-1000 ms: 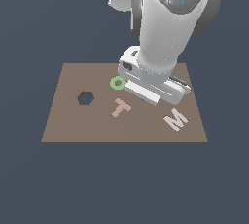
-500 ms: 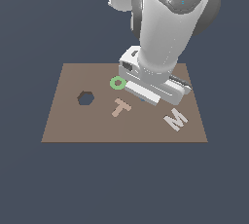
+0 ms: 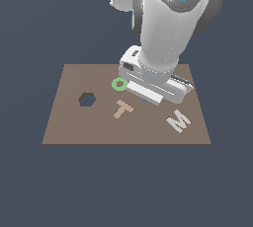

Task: Insert a designated object into the corresponding slot on a board.

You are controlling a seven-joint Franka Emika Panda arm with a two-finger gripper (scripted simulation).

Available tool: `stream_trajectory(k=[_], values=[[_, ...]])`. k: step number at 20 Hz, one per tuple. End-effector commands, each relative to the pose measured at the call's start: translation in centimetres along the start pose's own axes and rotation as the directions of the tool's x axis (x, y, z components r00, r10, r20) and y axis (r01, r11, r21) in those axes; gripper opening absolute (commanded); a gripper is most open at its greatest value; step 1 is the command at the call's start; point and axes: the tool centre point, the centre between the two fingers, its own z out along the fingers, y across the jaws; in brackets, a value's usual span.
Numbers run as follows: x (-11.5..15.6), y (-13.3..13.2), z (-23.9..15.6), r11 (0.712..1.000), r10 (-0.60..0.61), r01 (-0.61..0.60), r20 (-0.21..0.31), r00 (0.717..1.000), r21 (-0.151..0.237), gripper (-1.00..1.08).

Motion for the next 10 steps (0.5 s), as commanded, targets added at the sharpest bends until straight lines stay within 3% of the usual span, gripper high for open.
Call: stream_trajectory(k=[1, 10], values=[[-0.1, 0.3, 0.0, 1.000, -0.028, 0.028, 0.000, 1.000, 0.000, -1.00], [-0.8, 2.3, -0.1, 0.980, -0.201, 0.201, 0.000, 0.980, 0.000, -1.00]])
